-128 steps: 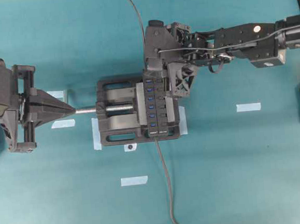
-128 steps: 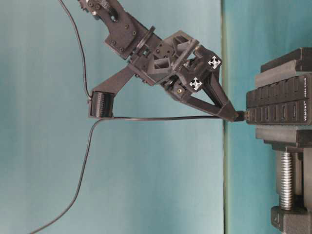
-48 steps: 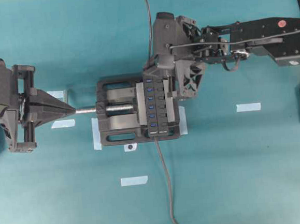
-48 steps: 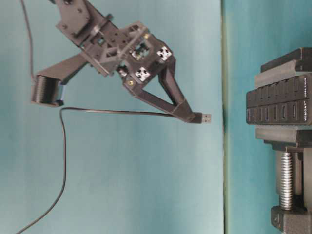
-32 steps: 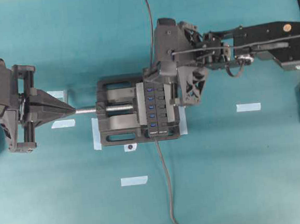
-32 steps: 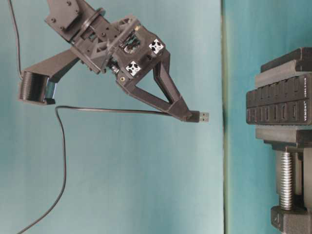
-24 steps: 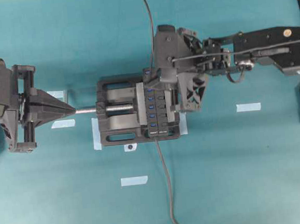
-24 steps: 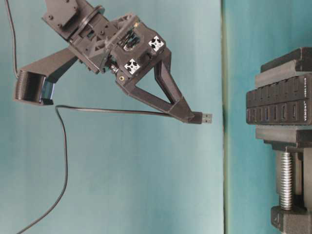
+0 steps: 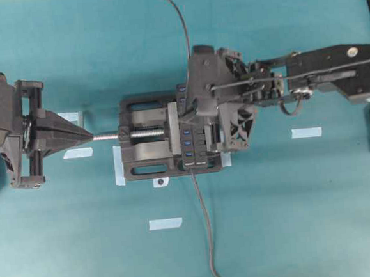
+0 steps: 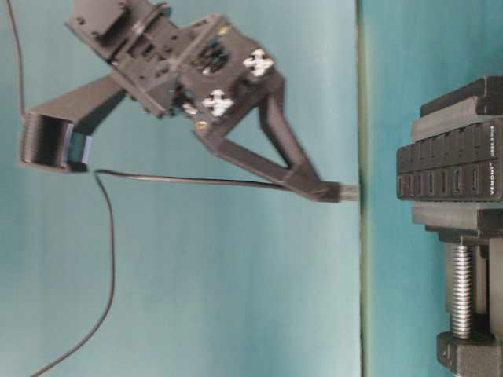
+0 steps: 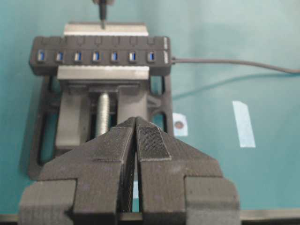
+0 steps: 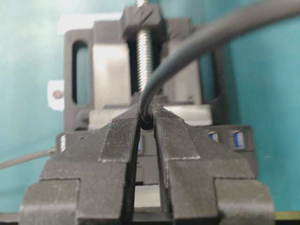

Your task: Insert the USB into the second port from the front of the fixed hub.

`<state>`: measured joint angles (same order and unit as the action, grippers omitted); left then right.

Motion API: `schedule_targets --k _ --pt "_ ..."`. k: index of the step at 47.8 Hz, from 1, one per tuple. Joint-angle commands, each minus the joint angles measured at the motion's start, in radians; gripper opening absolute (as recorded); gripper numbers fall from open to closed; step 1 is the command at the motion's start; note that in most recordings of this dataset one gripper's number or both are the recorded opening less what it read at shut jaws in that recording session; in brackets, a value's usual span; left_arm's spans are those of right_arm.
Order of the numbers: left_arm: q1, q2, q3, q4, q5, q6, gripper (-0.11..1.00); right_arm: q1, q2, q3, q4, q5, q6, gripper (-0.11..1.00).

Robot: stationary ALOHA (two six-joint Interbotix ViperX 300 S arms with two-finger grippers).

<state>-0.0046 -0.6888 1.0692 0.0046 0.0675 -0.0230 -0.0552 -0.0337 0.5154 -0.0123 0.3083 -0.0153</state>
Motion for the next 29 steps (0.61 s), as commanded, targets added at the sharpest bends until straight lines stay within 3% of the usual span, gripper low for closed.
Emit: schedule_targets --k 1,29 --pt "-0.002 -0.002 -0.014 0.000 -0.005 -0.002 0.00 0.012 -0.003 -0.008 0.002 -0.006 0.011 0.06" --pt "0.000 -0.002 -0.015 0.000 -0.008 -0.002 0.00 0.043 0.049 -0.002 0.003 -0.021 0.043 0.06"
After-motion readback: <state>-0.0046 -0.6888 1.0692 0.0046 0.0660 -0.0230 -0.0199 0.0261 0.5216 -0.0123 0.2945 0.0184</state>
